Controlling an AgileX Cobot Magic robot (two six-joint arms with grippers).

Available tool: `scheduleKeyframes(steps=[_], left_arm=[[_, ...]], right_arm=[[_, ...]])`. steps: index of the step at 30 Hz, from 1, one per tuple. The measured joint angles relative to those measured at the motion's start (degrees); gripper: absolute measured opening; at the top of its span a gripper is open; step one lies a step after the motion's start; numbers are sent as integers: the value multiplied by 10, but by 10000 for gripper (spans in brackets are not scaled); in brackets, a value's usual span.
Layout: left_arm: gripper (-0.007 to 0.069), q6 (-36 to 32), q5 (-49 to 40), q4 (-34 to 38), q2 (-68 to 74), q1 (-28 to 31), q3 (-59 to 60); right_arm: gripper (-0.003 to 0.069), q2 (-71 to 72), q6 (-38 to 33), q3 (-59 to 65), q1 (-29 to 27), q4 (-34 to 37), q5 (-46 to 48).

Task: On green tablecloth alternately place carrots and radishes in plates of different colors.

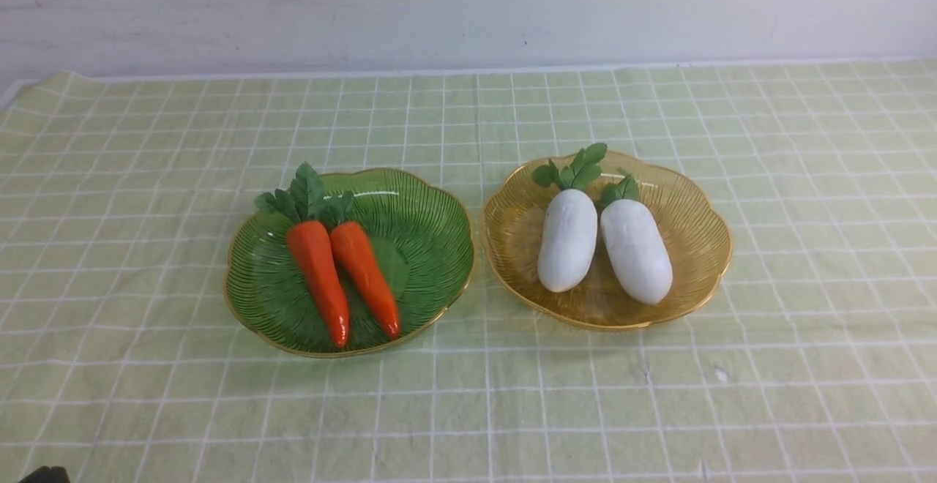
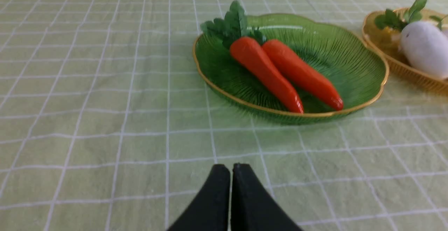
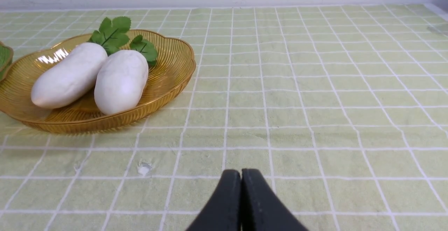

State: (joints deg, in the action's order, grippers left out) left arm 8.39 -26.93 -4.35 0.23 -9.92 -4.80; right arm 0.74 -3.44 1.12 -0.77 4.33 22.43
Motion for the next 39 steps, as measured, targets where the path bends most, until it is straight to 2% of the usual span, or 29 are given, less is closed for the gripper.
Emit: scheduleKeyframes(steps=[2,5,11,22,39], left_arm=[[-8,-1,22,-9,-6,1,33],[-8,-1,62,-9,-8,34,63],[-8,-1,55,-1,-8,74,63],[-8,-20,46,0,-8,38,63],[-8,-20,46,0,-8,36,63]], right_arm=[[-15,0,0,0,0,0,0],[-15,0,-2,0,0,0,0],[-15,0,-2,0,0,0,-1],[-15,0,-2,0,0,0,-1],[-15,0,-2,0,0,0,-1]])
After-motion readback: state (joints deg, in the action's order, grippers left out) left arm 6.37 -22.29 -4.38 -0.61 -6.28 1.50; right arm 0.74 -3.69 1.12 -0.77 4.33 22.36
